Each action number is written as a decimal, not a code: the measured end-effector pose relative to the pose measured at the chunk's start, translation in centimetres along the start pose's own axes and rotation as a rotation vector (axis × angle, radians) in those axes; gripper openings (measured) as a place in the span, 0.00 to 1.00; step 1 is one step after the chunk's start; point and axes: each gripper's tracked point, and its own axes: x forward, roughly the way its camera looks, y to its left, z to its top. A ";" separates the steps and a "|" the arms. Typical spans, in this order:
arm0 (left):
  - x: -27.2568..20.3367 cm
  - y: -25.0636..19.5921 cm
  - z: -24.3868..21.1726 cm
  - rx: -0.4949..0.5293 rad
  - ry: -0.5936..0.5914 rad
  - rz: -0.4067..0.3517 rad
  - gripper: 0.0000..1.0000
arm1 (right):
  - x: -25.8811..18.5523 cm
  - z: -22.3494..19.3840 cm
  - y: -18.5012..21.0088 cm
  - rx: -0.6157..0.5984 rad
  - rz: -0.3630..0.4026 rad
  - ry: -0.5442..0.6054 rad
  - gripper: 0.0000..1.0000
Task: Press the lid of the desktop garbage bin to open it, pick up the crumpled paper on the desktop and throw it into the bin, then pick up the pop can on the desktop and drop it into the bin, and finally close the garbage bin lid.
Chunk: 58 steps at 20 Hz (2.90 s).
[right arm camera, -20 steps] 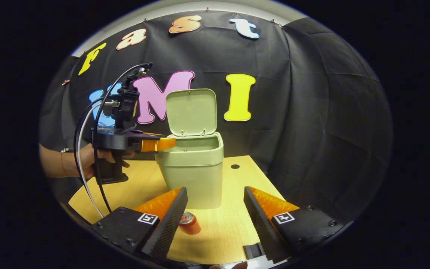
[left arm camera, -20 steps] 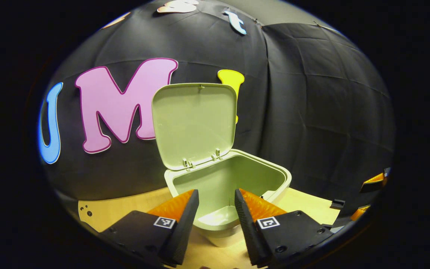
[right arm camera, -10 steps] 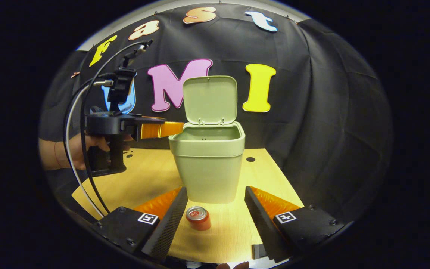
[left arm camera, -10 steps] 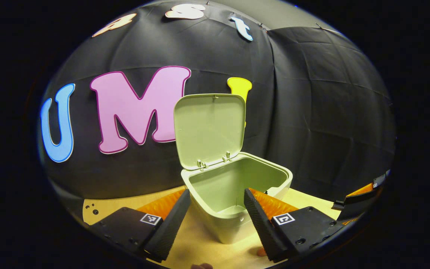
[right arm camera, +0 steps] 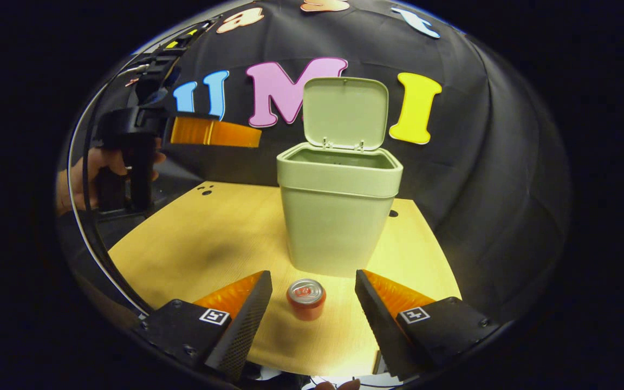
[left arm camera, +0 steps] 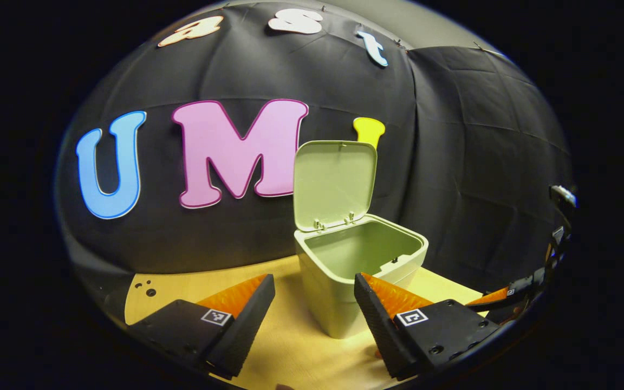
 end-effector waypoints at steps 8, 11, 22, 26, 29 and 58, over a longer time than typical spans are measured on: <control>-5.0 3.8 -2.2 -0.024 0.024 0.121 0.95 | 3.3 -4.4 0.0 -0.030 0.034 0.101 0.98; -6.5 4.8 -2.9 -0.035 0.035 0.164 0.95 | 4.9 -5.8 0.2 -0.041 0.053 0.137 0.98; -9.2 6.8 -5.4 -0.070 0.076 0.263 0.95 | 8.7 -9.3 0.6 -0.031 0.079 0.231 0.98; -9.5 7.3 -6.0 -0.077 0.089 0.282 0.95 | 9.1 -9.7 0.4 -0.014 0.084 0.264 0.90; -9.6 7.3 -6.2 -0.083 0.093 0.282 0.95 | 8.7 -9.2 0.3 -0.010 0.085 0.245 0.84; -7.4 4.8 -6.7 -0.101 0.093 0.173 0.95 | -3.1 20.6 -1.2 -0.008 0.094 -0.270 0.83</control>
